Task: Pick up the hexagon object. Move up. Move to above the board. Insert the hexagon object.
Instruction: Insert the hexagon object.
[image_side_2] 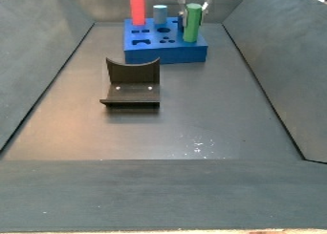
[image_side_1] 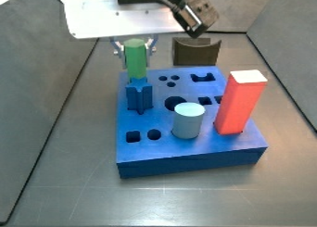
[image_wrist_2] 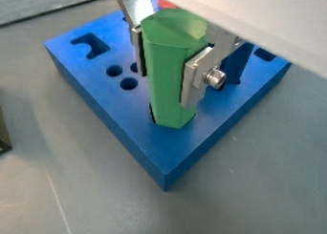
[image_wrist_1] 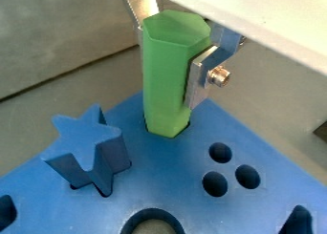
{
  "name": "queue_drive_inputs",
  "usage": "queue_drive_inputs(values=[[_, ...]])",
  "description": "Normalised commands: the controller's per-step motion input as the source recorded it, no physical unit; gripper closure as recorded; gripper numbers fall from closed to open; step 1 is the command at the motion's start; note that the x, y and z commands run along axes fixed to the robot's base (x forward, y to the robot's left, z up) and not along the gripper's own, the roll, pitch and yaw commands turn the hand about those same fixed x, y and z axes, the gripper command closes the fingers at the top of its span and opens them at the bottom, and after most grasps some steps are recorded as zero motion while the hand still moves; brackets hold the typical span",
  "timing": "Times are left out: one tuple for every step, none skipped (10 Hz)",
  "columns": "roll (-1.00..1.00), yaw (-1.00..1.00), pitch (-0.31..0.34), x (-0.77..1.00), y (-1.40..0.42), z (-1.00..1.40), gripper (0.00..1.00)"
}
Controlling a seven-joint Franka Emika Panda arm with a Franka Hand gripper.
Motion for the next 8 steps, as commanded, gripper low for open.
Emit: queue_drive_inputs(values=[[0.26, 0.11, -0.154, 0.00, -0.03, -0.67, 1.00], [0.26, 0.10, -0.149, 0.00, -0.05, -0.67, 1.00], [0.29, 0.12, -0.136, 0.09, -0.17, -0.61, 1.00], [0.27, 0.14, -0.149, 0.08, -0.22, -0.64, 1.00], [0.25, 0.15, -0.163, 0.06, -0.27, -0.66, 1.00], [0.27, 0.04, -0.164, 0.00, -0.33, -0.66, 1.00], [-0.02, 0.00, -0.073, 0.00, 0.02, -0.14, 1.00], [-0.03, -0.01, 0.000, 0.00, 0.04, 0.00, 1.00]])
